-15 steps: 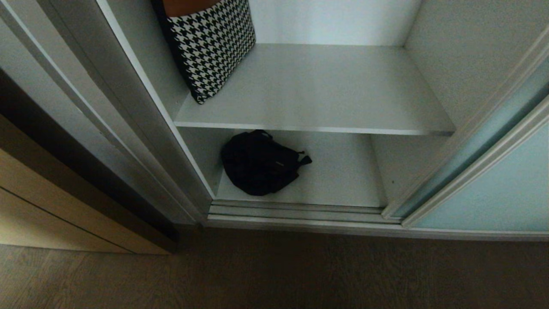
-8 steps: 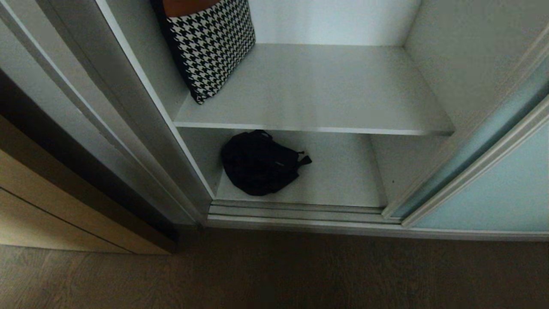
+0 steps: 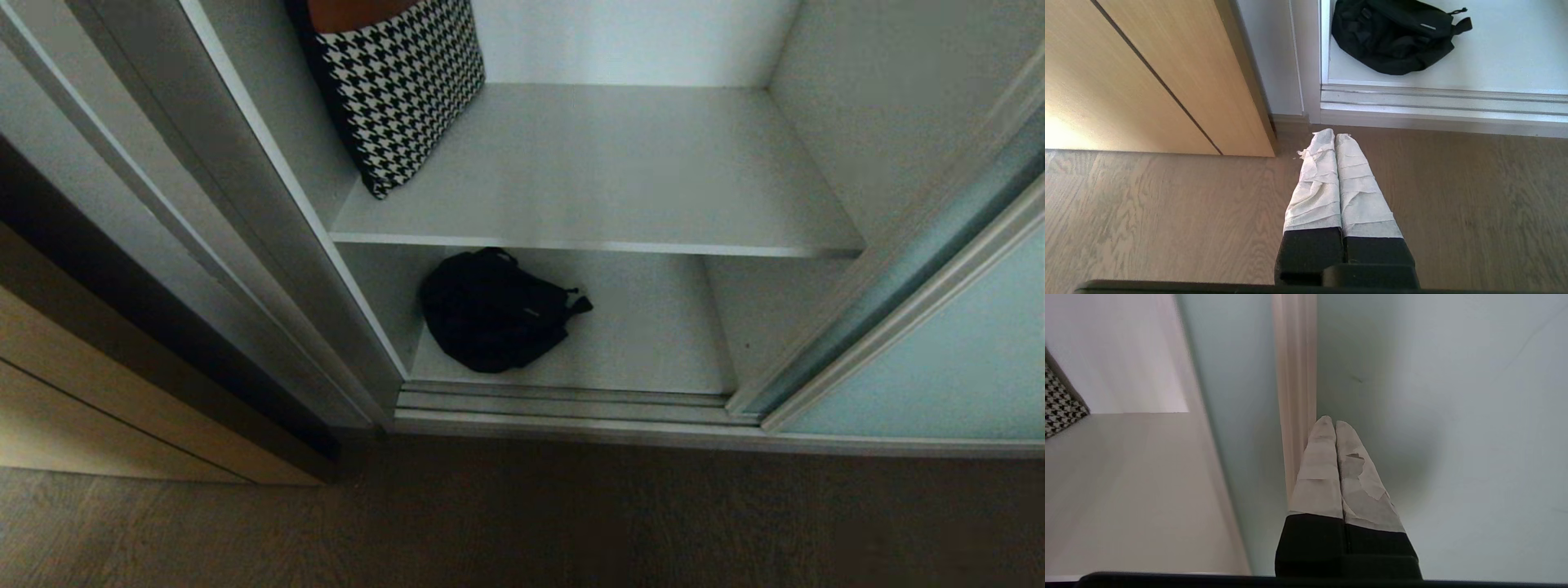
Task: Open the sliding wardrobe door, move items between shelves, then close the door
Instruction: Close the door
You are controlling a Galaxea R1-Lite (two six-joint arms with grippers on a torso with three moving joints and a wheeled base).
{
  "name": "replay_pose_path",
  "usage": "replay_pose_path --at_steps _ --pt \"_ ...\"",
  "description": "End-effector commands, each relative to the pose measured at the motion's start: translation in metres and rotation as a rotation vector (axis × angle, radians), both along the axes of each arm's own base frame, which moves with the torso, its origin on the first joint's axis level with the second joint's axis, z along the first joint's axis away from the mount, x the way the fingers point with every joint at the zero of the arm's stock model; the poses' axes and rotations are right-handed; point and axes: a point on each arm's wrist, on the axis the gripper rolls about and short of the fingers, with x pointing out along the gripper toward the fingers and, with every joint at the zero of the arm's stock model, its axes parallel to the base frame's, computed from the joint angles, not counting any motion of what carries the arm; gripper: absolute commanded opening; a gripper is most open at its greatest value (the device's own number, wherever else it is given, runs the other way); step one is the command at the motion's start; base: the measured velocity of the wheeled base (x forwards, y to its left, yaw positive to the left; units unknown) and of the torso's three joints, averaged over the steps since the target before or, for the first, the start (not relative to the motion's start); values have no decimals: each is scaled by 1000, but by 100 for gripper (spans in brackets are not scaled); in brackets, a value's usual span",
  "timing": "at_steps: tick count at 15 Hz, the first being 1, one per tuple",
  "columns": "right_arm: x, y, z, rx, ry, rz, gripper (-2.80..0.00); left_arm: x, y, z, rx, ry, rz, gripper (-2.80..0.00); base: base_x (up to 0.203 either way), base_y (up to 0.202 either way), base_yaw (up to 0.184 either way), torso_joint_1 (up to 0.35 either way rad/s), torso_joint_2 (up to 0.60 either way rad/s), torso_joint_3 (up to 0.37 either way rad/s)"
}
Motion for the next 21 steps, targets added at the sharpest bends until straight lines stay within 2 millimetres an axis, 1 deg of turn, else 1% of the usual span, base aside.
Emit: replay_pose_path --at_steps 1,3,4,7,9,13,14,15,18,21 --pt "3 6 -2 -28 7 11 -280 0 0 0 1 2 -1 -280 0 0 0 0 0 0" --pt "6 12 -2 -36 7 35 -280 0 0 0 1 2 0 -280 0 0 0 0 0 0" --pt "6 18 -1 -41 -1 53 -280 0 0 0 1 2 0 -280 0 0 0 0 0 0" --pt "4 45 3 -67 -20 102 -280 0 0 0 1 2 0 -280 0 0 0 0 0 0" --pt "3 69 1 -106 5 151 -280 0 0 0 1 2 0 -280 0 0 0 0 0 0" --pt "2 128 -11 -211 34 291 -280 0 0 0 1 2 0 -280 0 0 0 0 0 0" --pt "-2 141 -13 -229 34 317 -280 0 0 0 1 2 0 -280 0 0 0 0 0 0" --pt "-9 148 -13 -242 23 329 -280 0 0 0 1 2 0 -280 0 0 0 0 0 0" --pt "-45 143 -3 -246 -42 319 -280 0 0 0 1 2 0 -280 0 0 0 0 0 0" --pt "-79 131 -1 -235 -78 298 -280 0 0 0 1 2 0 -280 0 0 0 0 0 0"
